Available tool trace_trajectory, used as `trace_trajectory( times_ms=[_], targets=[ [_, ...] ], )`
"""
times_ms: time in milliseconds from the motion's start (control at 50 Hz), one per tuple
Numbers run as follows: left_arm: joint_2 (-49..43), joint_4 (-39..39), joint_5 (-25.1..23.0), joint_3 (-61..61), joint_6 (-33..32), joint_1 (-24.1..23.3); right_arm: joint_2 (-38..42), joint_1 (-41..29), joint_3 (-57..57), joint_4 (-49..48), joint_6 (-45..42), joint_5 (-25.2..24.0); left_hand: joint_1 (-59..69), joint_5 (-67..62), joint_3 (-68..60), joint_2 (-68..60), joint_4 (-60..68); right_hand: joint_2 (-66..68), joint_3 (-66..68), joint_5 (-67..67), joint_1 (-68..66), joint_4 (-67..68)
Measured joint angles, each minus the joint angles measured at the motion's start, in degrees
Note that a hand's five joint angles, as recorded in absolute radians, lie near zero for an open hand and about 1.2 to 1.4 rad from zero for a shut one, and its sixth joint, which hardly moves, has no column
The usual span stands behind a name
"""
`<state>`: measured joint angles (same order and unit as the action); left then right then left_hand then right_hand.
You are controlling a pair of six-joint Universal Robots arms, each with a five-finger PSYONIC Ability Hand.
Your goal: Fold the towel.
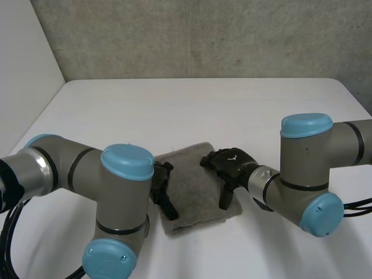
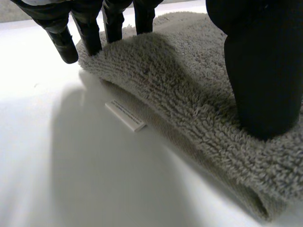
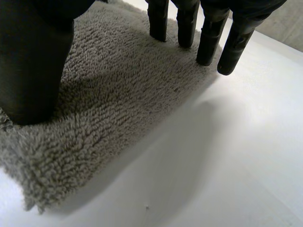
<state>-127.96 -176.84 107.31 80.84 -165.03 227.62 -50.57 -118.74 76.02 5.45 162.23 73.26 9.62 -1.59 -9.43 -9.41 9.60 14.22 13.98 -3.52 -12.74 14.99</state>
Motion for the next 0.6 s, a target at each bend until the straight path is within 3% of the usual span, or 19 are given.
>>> trace_trajectory(
  times_ms=[140,280,440,600],
  targets=[
    [1.4,-0.7,-0.1,0.5,-0.2,0.1,-2.3,-0.2,0.0,-0.2,-1.1,0.0,-0.2,0.1,0.0,0.0,0.0,0.0,0.0,0.0,0.2,0.0],
    [8.8,-0.4,-0.2,-1.2,-1.2,0.9,-11.4,0.5,-0.7,-0.5,2.9,0.8,-0.2,0.1,0.0,0.0,0.0,0.0,0.0,0.0,0.2,0.0],
    [21.4,0.7,-1.6,-3.1,-4.4,7.8,-23.6,4.5,-1.5,-0.5,8.7,7.8,-0.2,0.1,0.0,0.0,0.0,0.0,0.0,0.0,0.2,0.0],
    [30.2,2.8,-8.1,-2.8,-9.1,13.2,-31.4,7.1,-1.4,0.3,9.4,15.2,-0.2,0.1,0.0,0.0,0.0,0.0,0.0,0.0,0.2,0.0]
  ],
)
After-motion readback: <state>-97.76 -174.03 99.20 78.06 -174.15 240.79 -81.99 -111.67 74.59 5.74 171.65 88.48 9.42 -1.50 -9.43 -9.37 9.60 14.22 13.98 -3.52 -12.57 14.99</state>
